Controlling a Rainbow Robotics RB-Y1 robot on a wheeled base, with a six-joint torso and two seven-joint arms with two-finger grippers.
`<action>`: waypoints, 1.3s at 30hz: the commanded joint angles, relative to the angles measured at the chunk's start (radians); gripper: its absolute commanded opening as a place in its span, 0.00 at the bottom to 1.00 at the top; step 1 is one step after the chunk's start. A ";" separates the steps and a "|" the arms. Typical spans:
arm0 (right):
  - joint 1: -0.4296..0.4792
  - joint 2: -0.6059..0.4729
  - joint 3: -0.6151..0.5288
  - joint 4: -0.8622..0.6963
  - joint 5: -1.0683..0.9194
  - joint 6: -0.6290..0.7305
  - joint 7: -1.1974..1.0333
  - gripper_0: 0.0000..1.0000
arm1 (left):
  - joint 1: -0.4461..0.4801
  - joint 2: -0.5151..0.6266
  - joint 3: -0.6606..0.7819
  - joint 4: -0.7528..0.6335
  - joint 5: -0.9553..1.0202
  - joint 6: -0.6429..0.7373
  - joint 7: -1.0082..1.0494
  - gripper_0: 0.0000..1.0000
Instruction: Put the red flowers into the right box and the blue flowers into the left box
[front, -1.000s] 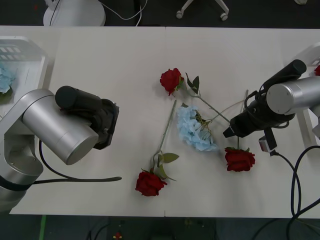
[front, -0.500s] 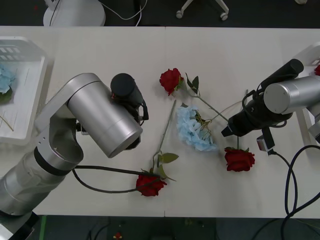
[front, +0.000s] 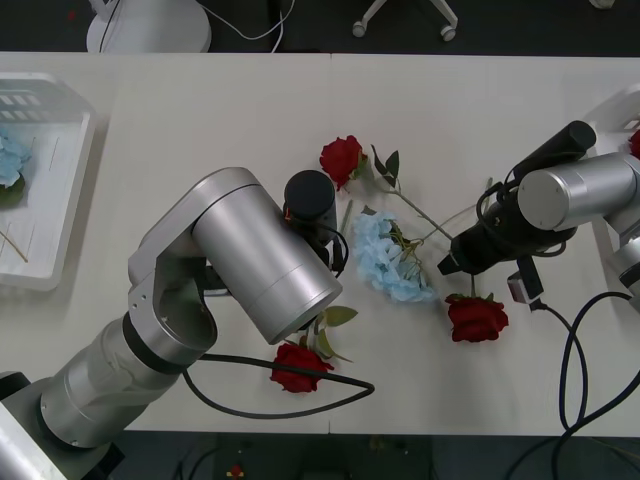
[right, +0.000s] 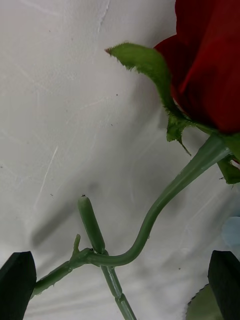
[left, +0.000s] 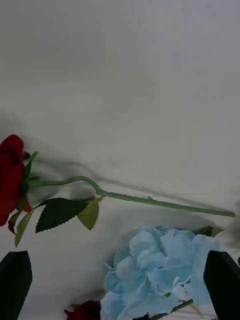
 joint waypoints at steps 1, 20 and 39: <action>-0.020 0.028 -0.021 -0.009 0.020 -0.007 0.028 1.00 | 0.020 -0.059 -0.028 0.068 -0.006 -0.026 0.036 1.00; -0.003 0.038 -0.021 -0.008 0.043 -0.014 0.039 0.09 | 0.046 -0.117 -0.060 0.252 -0.017 -0.203 0.125 1.00; -0.005 -0.093 -0.019 -0.068 -0.141 0.210 0.363 0.00 | 0.129 -0.043 -0.058 0.252 -0.065 -0.244 0.122 1.00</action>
